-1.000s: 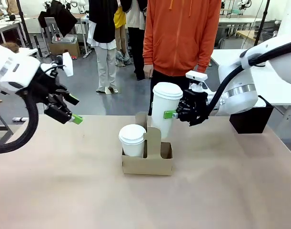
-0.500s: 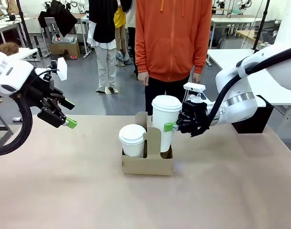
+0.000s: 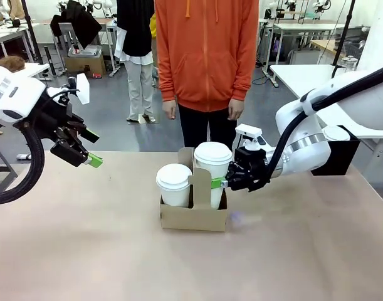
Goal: Pour a drink into a cup and package it in a carrier.
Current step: Insert the held 600 ml Paper Cup into the Cup Carrier.
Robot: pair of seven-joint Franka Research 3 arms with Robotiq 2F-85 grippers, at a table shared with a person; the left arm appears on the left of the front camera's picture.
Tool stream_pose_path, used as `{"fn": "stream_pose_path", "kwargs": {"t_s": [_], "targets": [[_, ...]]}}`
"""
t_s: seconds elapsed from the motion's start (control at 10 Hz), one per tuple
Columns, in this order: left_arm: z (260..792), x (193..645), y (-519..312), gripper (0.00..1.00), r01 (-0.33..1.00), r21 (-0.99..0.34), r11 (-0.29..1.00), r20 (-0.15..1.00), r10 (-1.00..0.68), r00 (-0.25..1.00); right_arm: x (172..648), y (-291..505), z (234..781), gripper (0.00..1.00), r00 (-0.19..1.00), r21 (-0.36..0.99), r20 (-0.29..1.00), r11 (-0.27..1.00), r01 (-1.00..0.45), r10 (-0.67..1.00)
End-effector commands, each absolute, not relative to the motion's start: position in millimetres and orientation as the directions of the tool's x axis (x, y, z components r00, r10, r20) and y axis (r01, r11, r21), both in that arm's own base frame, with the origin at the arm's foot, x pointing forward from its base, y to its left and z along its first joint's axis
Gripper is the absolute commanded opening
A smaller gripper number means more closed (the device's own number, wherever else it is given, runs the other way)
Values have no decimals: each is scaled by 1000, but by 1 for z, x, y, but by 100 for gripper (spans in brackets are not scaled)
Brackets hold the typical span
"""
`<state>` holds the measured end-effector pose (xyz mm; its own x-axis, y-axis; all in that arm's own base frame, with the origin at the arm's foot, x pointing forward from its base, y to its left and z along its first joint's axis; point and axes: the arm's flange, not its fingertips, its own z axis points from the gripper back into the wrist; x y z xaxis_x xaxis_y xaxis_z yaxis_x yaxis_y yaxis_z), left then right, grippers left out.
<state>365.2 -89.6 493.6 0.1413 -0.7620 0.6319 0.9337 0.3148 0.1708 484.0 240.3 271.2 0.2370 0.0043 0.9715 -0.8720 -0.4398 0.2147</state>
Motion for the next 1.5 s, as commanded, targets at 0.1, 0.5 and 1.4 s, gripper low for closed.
{"fn": "stream_pose_path", "kwargs": {"t_s": [0.1, 0.5, 1.4], "targets": [[491, 369, -88, 100, 940, 175, 294, 641, -758, 118, 478, 239, 256, 80, 195, 180, 981, -433, -883, 10], [491, 369, -88, 100, 940, 175, 294, 641, -758, 118, 474, 234, 240, 80, 124, 129, 992, -414, -901, 40], [491, 369, -88, 100, 940, 175, 294, 641, -758, 118, 469, 187, 248, 100, 82, 119, 989, -333, -935, 121]]}}
